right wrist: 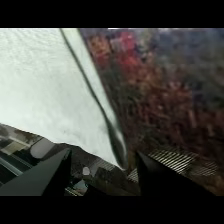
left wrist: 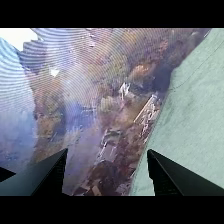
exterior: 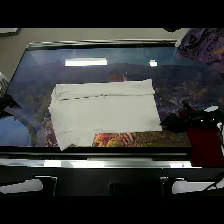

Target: Fold the clothes and pants, and hang the long-sleeved shirts on hangers.

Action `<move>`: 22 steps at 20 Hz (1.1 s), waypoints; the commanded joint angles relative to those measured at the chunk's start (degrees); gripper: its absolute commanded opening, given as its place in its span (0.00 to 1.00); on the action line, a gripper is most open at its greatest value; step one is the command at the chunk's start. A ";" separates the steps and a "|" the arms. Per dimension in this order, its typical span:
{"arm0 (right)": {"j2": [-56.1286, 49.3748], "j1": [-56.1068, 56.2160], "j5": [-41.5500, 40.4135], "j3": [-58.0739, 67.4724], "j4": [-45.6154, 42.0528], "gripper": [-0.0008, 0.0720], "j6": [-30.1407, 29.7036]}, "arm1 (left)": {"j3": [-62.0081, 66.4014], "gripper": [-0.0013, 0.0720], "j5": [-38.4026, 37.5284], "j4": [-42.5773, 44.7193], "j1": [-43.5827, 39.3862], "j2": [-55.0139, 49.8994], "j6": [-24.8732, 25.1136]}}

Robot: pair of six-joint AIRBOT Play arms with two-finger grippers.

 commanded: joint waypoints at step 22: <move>3.23 0.02 -5.49 -6.91 9.09 0.06 -3.23 | -35.32 0.80 10.45 -30.99 3.74 2.95 27.65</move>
